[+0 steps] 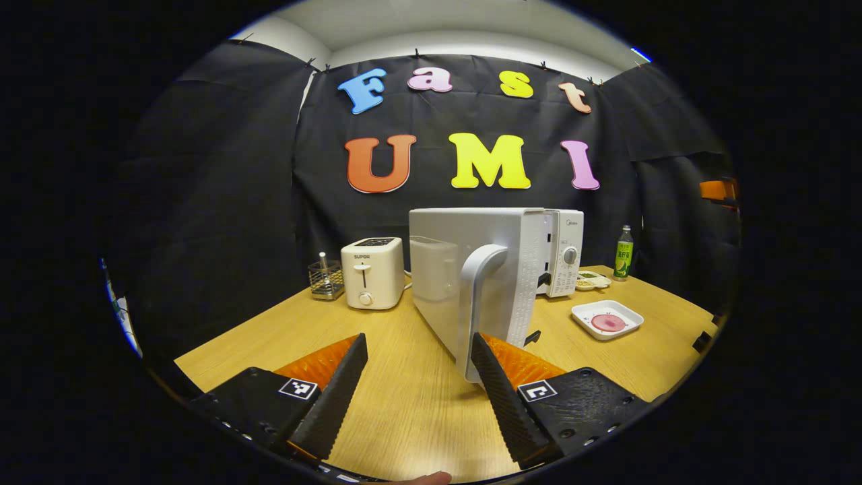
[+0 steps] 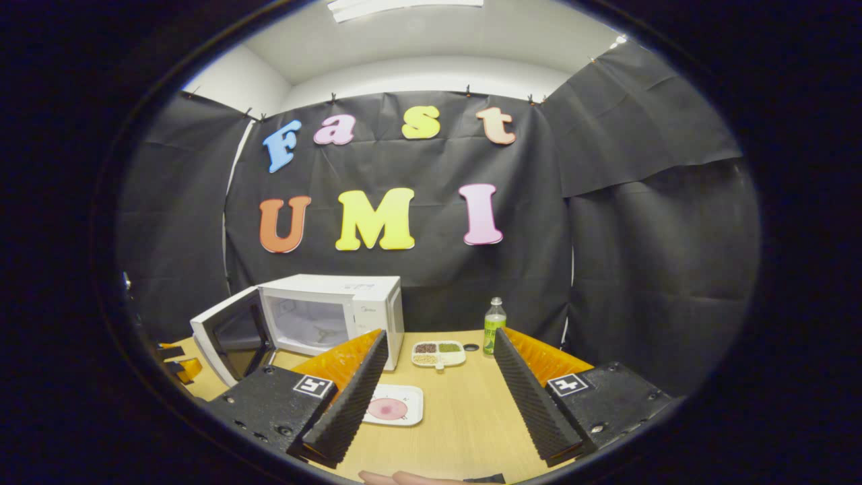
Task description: Open the microwave oven with the left hand, put the food in, and close the microwave oven.
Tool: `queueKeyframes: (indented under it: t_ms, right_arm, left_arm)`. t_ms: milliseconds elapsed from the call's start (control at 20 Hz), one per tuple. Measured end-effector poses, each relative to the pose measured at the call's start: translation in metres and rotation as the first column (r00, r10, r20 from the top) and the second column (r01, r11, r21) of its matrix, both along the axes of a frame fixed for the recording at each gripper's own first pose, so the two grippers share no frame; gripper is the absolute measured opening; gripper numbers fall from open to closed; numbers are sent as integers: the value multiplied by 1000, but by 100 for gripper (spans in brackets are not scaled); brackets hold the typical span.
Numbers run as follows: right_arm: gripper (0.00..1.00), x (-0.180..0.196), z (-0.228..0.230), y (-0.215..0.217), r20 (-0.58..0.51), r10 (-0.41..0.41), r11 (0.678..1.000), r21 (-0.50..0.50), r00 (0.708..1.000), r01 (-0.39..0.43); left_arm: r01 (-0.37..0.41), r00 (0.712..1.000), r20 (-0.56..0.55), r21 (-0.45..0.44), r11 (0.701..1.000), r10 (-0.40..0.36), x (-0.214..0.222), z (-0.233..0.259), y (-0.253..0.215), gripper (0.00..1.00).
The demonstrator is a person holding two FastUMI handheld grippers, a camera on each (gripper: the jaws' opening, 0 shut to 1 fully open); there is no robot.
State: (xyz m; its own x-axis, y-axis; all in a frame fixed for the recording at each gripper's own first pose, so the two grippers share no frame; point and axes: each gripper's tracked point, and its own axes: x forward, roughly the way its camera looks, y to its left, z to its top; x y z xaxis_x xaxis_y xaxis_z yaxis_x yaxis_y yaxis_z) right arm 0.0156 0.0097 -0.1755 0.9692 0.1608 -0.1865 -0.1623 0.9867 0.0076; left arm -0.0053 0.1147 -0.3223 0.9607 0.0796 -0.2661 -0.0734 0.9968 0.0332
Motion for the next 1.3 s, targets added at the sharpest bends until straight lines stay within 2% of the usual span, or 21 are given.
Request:
queueKeyframes:
  t_ms: [50,100,150,200,300,350,400,450,500,550,600,650,700,950,1000,1050,1100,1150,1200,1300]
  right_arm:
    - [100,5,-5,4,-16,6,1000,-5,1000,-6]
    - [92,11,-9,7,-37,10,1000,-9,999,-10]
    - [92,19,-14,8,-63,9,1000,-17,998,-10]
    - [100,28,-19,9,-87,8,1000,-30,996,-11]
    - [100,45,-28,16,-135,24,998,-60,991,-32]
    - [92,54,-34,19,-166,33,996,-78,985,-47]
    - [100,64,-44,23,-207,46,993,-97,977,-67]
    - [100,73,-54,26,-254,59,989,-118,965,-92]
    - [92,82,-67,28,-308,68,983,-140,949,-116]
    - [100,91,-79,28,-361,74,979,-153,930,-137]
    - [100,100,-91,31,-415,85,974,-159,906,-164]
    - [92,107,-104,33,-466,92,970,-157,880,-184]
    - [99,115,-120,34,-516,93,969,-151,851,-198]
    - [92,127,-205,41,-761,121,950,-98,638,-297]
    - [90,127,-220,43,-799,123,950,-76,589,-303]
    - [82,127,-234,43,-833,120,955,-53,541,-293]
    - [86,126,-247,43,-863,117,960,-29,491,-279]
    - [84,122,-259,45,-893,122,961,-2,433,-275]
    - [67,118,-269,46,-916,127,962,22,379,-271]
    - [51,108,-283,48,-953,137,964,65,272,-258]
  left_arm:
    - [-22,1000,4,9,1000,22,-6,7,9,92]
    - [-43,999,10,22,999,42,-14,14,18,77]
    - [-61,998,21,30,998,60,-19,24,24,92]
    - [-70,997,29,33,997,69,-23,34,26,92]
    - [-60,997,43,48,997,58,-27,51,22,92]
    - [-58,997,46,54,997,56,-27,59,20,92]
    - [-58,997,45,57,997,55,-25,66,17,92]
    - [-57,997,52,58,997,54,-24,74,14,92]
    - [-52,997,65,56,997,49,-20,83,10,93]
    - [-38,997,74,51,998,34,-15,91,3,93]
    - [-25,996,84,46,999,21,-11,97,-4,81]
    - [-19,996,92,39,999,15,-4,103,-9,93]
    - [-12,995,95,26,1000,9,3,106,-13,93]
    - [-20,995,102,7,1000,19,29,117,-25,93]
    - [-19,994,109,12,1000,18,34,119,-28,93]
    - [-22,994,111,13,1000,20,38,121,-31,93]
    - [-18,993,113,8,1000,17,41,122,-34,93]
    - [-3,994,112,-1,1000,3,45,124,-40,93]
    - [11,994,109,-10,1000,-10,49,124,-46,93]
    - [22,993,115,-16,1000,-20,55,129,-49,93]
